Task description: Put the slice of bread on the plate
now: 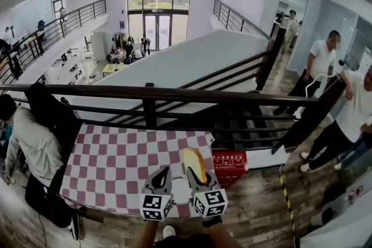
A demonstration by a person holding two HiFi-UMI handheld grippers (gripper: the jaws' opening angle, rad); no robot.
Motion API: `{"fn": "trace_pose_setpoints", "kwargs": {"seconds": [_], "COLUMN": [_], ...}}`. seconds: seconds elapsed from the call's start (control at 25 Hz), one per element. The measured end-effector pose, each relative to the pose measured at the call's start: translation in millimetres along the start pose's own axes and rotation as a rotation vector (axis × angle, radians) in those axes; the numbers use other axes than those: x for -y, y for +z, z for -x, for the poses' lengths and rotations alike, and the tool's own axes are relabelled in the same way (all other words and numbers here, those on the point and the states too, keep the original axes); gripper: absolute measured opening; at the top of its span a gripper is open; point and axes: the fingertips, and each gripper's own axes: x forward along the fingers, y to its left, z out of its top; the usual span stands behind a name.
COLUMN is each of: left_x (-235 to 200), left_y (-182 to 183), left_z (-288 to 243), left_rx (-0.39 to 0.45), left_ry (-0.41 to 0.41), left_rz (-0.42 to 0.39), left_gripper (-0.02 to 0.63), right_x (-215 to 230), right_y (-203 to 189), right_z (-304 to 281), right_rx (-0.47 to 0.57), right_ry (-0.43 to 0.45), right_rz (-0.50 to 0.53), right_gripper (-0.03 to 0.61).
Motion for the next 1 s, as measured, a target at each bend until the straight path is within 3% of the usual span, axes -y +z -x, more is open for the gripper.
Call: {"fn": "trace_pose_setpoints", "kwargs": {"seconds": [0.4, 0.56, 1.0], "left_x": [-14, -16, -13], "left_y": [-29, -30, -73], "left_z": [-29, -45, -59], "left_rx": [-0.046, -0.046, -0.145], "left_ry": [-0.054, -0.045, -0.032], "left_rz": [0.061, 0.064, 0.088], "left_gripper": [0.018, 0.018, 0.018], "right_x": [9, 21, 40], "right_y": [-32, -33, -66], "right_z": [-18, -27, -37], "right_rx": [-0.067, -0.072, -0.150], "right_ry": [-0.052, -0.048, -0.033], "right_rz": [-0.021, -0.019, -0.073], "right_gripper": [0.103, 0.103, 0.103]}}
